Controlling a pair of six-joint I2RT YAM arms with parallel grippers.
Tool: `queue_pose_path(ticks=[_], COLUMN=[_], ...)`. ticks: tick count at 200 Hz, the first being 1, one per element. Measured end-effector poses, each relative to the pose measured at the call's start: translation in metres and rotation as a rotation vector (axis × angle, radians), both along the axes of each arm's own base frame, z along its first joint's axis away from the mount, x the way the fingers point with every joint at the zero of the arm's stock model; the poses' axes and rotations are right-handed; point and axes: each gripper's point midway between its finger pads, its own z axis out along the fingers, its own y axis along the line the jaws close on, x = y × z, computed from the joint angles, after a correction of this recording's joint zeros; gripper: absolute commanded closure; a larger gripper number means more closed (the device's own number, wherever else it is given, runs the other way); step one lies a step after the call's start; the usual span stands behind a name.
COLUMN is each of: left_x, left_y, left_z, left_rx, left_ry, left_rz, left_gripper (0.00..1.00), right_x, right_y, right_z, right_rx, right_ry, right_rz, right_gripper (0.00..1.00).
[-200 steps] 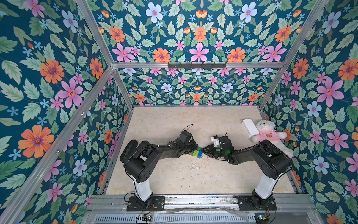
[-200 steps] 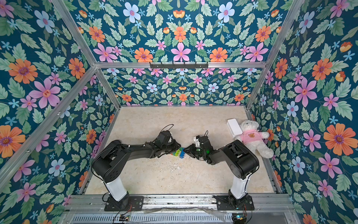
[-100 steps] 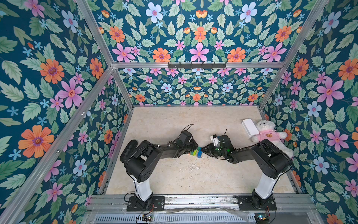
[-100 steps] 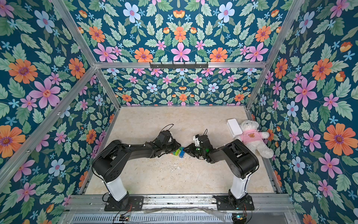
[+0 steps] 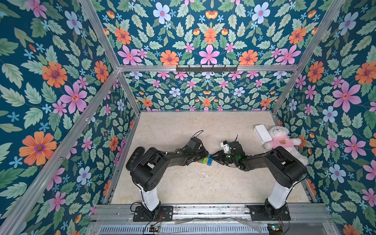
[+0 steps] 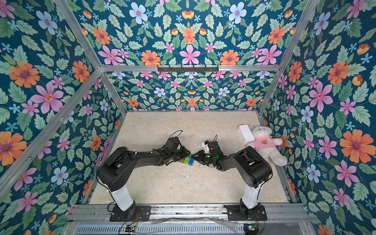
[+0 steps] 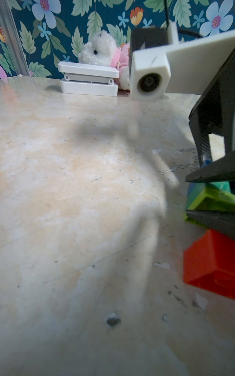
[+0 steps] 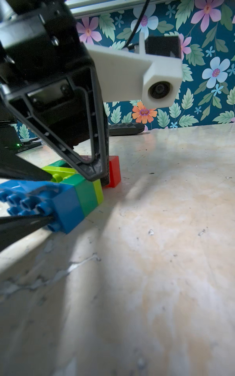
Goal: Assemble the number 5 with lego
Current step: Assemble the lego brick with the lego brick.
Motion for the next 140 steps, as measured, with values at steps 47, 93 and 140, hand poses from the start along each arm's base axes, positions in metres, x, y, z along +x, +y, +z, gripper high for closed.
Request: queue_pose_path(ticks=[47, 93, 140], left_x=[-0.005, -0.006, 0.000], left_y=[0.003, 0.004, 0.005], left_z=[0.000, 0.003, 0.014], left_rx=[0.014, 0.014, 0.017], left_ry=[0.031, 0.033, 0.020], left_rz=[-0.016, -0.021, -0.013], left_gripper=[0.63, 0.56, 0.50], right_x=[-0.003, -0.006, -0.006], right_y=[-0.004, -0.011, -0.018], right_z=[-0.001, -0.003, 0.006], right_rx=[-0.027, -0.067, -0.095], right_ry=[0.009, 0.019, -0.011], right_rz=[-0.004, -0.020, -0.036], right_gripper=[0.59, 0.54, 0.49])
